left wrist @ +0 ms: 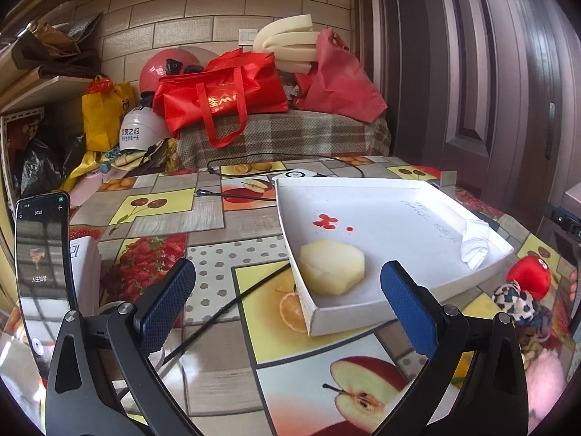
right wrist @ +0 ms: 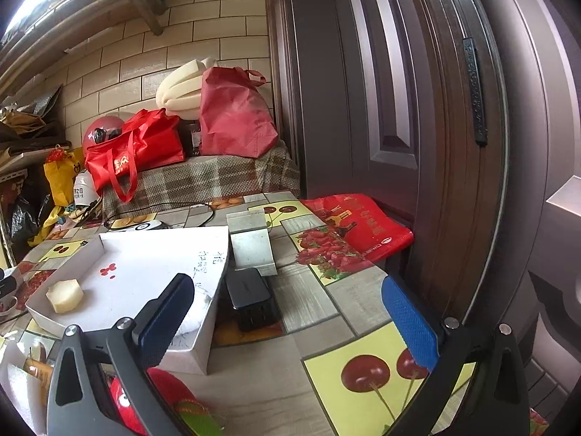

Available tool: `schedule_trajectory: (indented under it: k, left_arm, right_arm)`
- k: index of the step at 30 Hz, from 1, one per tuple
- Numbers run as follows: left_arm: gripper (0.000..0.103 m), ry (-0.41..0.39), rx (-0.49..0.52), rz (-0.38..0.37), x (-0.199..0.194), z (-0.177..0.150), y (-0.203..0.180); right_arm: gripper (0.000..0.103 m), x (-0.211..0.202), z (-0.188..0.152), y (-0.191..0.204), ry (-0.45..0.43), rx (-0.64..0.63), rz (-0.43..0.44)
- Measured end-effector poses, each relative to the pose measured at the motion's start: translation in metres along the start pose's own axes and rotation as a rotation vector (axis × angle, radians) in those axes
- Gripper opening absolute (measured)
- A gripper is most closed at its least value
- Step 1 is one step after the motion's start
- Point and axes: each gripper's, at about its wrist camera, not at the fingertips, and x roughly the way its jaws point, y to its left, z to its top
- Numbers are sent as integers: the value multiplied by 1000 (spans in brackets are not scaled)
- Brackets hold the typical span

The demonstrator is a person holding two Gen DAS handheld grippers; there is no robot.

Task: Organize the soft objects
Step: 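Grasp a white foam block with the left gripper while the right gripper grasps the red apple plush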

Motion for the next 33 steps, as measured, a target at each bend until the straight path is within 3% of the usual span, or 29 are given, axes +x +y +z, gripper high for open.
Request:
schedule_trajectory:
  k: [4,8,13,18,23,33]
  left_arm:
    - [103,20,46,-145,-19,-10,-5]
    - [103,60,105,-329,-35,-18,-16]
    - [103,106,222,-421,-47,-27,-45]
    - [103,171,231,-415,-44,-34,-58]
    - [103,268,191,-328,-24,-38,-54]
    - [103,439,110,-250,-17,-60,-29]
  right_arm:
    - [103,-11,-6,-3,41,-1,30]
    - [103,-19,-13,3,94,-10,142]
    - [103,-15,-20,34,180,-99,244]
    - [103,4,-26,58,274,-139,263]
    - [102,14,-33,59,338,-110,259]
    - [102,14,-31,48,349,-52,246]
